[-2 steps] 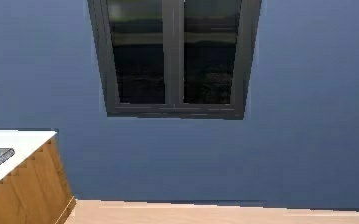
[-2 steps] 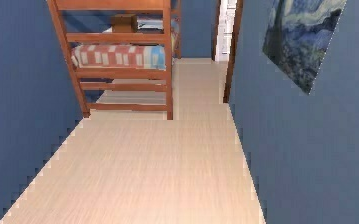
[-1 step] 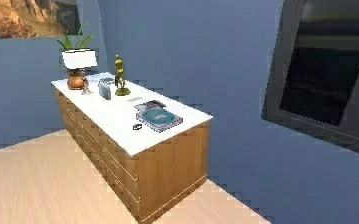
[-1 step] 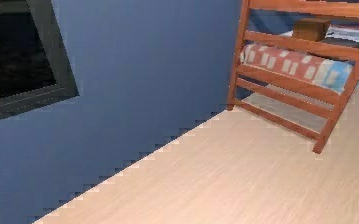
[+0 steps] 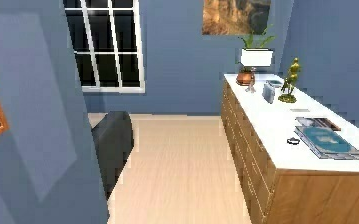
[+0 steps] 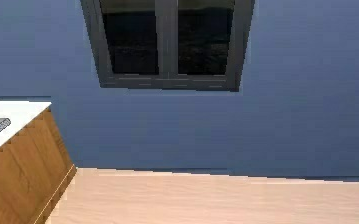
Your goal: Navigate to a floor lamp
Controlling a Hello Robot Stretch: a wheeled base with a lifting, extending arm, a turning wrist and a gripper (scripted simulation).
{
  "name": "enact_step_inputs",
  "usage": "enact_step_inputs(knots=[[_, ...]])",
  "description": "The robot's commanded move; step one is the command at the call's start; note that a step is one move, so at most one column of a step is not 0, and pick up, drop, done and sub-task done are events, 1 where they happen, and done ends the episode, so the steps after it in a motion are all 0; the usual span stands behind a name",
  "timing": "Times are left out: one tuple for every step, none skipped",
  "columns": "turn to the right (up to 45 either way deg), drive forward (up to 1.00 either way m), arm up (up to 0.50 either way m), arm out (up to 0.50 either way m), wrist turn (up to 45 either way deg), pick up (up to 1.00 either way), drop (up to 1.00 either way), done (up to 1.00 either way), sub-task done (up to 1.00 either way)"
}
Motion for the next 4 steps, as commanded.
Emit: enact_step_inputs(knots=[[-12.0,0.00,0.00,0.00,0.0,0.00,0.00,0.00,0.00],[0.0,0.60,0.00,0.00,0.0,0.00,0.00,0.00,0.00],[45.0,0.00,0.00,0.00,0.0,0.00,0.00,0.00,0.00],[30.0,0.00,0.00,0.00,0.0,0.00,0.00,0.00,0.00]])
